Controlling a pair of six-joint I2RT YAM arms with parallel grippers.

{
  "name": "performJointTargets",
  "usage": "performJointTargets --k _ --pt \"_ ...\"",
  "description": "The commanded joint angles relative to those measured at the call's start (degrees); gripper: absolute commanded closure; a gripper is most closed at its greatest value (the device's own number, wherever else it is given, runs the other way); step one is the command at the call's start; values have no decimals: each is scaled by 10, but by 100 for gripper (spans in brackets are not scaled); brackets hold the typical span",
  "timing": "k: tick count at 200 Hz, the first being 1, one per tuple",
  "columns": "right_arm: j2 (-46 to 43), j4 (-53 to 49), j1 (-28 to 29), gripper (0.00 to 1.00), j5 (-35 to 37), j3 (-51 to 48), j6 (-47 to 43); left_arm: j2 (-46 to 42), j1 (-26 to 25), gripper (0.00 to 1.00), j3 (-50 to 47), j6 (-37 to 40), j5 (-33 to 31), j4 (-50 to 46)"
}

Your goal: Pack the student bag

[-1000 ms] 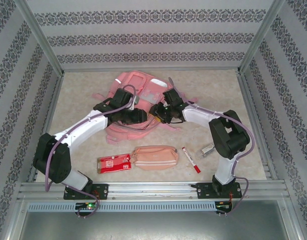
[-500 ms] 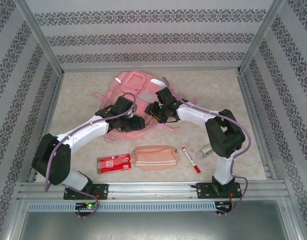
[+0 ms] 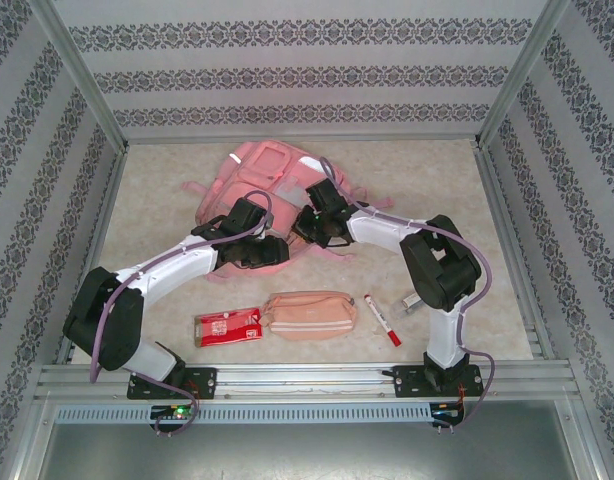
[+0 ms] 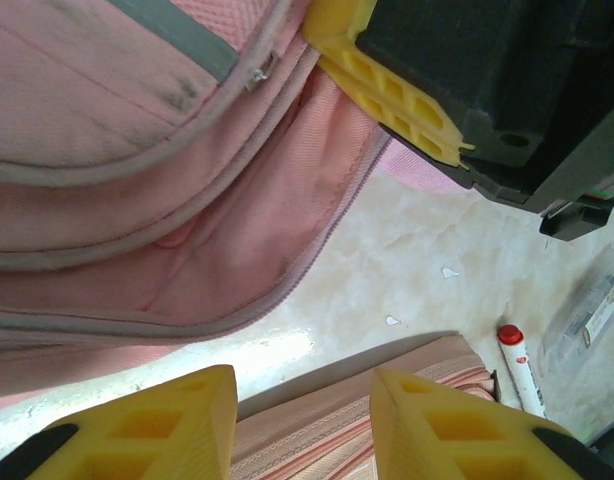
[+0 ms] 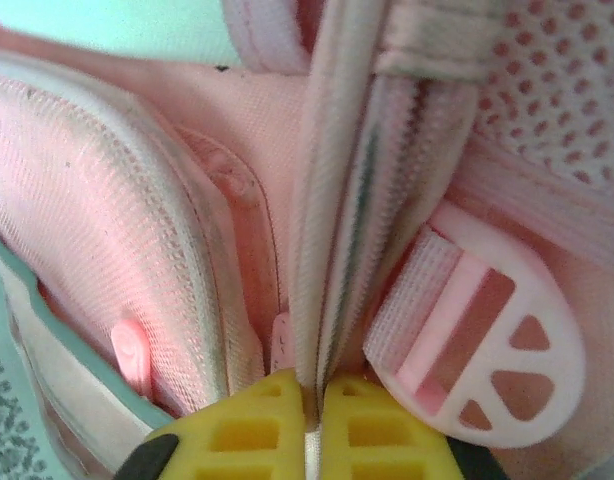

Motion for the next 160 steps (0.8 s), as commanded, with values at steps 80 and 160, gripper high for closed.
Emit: performJointTargets --k 80,160 --pt "-14 101 -1 100 -86 42 46 7 -9 59 44 37 -99 -28" --pt "-28 141 2 100 -93 43 82 28 -9 59 48 5 -171 -53"
